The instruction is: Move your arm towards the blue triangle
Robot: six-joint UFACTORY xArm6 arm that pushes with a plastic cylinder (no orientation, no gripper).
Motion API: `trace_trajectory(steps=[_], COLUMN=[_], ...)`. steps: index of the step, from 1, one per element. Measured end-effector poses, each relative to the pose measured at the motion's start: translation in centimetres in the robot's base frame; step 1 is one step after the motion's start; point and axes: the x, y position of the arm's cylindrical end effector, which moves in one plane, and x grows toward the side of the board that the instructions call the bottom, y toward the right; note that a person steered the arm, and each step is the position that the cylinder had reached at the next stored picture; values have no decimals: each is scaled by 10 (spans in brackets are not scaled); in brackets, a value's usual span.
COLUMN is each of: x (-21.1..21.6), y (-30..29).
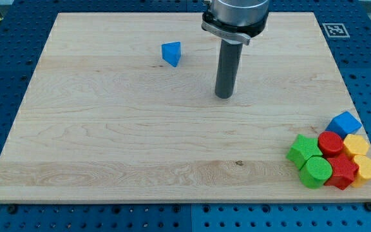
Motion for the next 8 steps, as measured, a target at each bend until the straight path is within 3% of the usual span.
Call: trace_trajectory(steps=[3,8], x=[-8,-46], y=[-65,-100])
